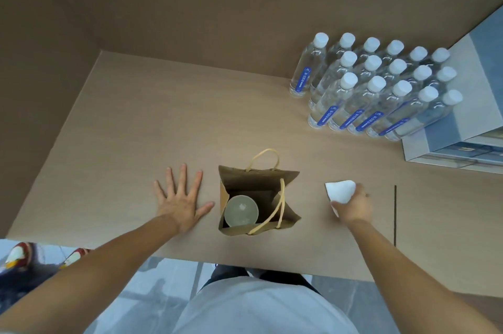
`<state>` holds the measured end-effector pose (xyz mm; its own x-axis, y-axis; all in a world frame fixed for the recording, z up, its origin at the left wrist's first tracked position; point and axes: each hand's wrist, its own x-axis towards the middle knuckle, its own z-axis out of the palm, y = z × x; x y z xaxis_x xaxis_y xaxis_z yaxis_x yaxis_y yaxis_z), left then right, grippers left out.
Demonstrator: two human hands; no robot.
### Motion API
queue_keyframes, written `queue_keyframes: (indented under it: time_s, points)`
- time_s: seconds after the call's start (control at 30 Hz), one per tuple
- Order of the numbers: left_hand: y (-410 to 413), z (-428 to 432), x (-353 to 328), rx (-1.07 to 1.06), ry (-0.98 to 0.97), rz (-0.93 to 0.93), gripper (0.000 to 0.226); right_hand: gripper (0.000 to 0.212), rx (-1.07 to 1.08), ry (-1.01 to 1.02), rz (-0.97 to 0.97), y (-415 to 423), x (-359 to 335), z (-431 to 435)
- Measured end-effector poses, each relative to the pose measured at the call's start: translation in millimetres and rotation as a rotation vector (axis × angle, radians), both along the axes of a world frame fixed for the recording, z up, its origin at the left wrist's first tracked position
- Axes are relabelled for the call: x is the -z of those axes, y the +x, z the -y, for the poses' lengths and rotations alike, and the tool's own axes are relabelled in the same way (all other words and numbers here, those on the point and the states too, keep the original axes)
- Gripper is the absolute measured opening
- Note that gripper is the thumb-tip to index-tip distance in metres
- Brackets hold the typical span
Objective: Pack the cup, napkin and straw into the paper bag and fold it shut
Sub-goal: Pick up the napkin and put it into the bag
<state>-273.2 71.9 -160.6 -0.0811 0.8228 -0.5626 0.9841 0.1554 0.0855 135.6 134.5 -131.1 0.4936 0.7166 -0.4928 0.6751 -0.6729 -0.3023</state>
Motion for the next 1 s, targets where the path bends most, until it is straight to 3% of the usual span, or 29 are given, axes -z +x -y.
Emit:
queue_keyframes:
  time_s: [0.1,0.23,0.37,0.5,0.57,0.63,0.77,0.9,1.0]
  points:
    - [0,1,1,0.013,0.000,0.003,0.091,0.023,0.231,0.044,-0.233,-8,-10,-4]
    - [-1,2,4,0.004,0.025,0.014,0.090,0.028,0.503,0.128,-0.963,-20,-65,5]
    - [1,3,8,0.012,0.040,0.014,0.091,0.042,0.417,0.139,-1.449,-29,-135,19]
    - [2,3,8,0.012,0.052,0.010,0.089,0.035,0.241,0.084,-1.659,-45,-190,25]
    - [4,2,6,0.003,0.047,0.020,0.090,0.022,0.098,0.123,-1.620,-61,-217,20]
    - [4,2,6,-0.004,0.051,0.022,0.092,0.024,-0.159,0.263,-1.489,-82,-241,12]
    - [2,3,8,-0.013,0.065,0.020,0.090,0.026,-0.838,0.501,-0.953,-133,-268,6]
    - [1,4,10,-0.018,0.083,0.014,0.090,0.007,-1.249,0.380,-0.311,-162,-255,5]
    - [1,4,11,-0.018,0.101,0.014,0.090,0.020,-1.407,0.158,0.029,-175,-242,1]
